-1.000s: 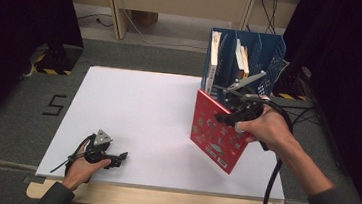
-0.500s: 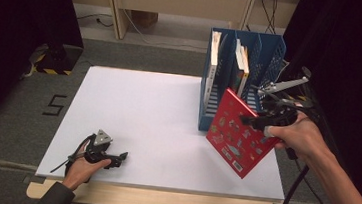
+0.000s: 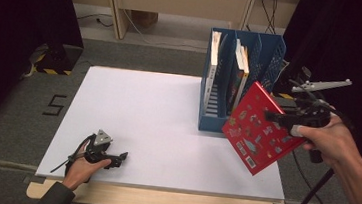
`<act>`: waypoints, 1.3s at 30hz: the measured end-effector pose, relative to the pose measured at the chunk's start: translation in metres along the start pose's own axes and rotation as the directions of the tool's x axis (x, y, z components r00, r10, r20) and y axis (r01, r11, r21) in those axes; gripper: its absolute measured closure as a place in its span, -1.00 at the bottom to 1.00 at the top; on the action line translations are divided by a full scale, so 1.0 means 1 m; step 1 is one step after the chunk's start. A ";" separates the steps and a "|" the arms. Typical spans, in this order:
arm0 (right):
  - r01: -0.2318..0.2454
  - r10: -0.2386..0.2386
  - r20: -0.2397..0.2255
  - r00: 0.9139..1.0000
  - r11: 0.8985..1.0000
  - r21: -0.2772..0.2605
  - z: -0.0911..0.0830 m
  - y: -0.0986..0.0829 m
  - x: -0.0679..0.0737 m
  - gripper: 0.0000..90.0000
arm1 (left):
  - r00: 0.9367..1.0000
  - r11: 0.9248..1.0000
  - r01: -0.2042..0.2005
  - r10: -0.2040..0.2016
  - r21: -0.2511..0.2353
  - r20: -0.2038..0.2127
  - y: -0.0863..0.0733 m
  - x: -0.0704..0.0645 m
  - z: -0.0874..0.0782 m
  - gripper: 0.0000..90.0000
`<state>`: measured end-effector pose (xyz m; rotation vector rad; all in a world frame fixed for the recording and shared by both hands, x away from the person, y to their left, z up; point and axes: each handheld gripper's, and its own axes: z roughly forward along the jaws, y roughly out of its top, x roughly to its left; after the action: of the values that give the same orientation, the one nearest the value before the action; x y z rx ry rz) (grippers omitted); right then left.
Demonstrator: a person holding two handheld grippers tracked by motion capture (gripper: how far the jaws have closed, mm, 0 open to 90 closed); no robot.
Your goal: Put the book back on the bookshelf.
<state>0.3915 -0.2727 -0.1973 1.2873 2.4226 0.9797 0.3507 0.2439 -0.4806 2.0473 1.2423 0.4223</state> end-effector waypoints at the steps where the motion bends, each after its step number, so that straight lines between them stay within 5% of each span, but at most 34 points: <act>1: -0.010 0.010 0.005 1.000 1.000 -0.013 -0.003 0.000 -0.003 0.76 | 1.000 1.000 0.000 0.000 -0.001 0.000 0.000 0.000 0.000 -0.70; 15: -0.100 0.117 0.104 0.988 0.982 -0.158 -0.027 0.017 -0.047 0.76 | 1.000 1.000 -0.002 0.002 -0.001 0.000 0.000 0.000 0.000 -0.70; 22: -0.141 0.171 0.132 0.976 0.968 -0.208 -0.022 0.026 -0.070 0.76 | 1.000 1.000 -0.002 0.002 -0.001 0.001 0.000 0.000 0.000 -0.70; 28: -0.172 0.219 0.183 0.958 0.954 -0.244 -0.014 0.032 -0.092 0.76 | 1.000 1.000 -0.002 0.002 -0.004 -0.001 0.000 0.000 0.001 -0.71; 39: -0.228 0.290 0.177 0.940 0.924 -0.306 0.007 0.046 -0.118 0.76 | 1.000 1.000 -0.003 0.003 -0.004 -0.001 0.000 0.000 0.001 -0.71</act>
<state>0.4944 -0.3465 -0.1853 1.5442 1.8998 1.1326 0.3509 0.2436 -0.4811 2.0459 1.2378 0.4277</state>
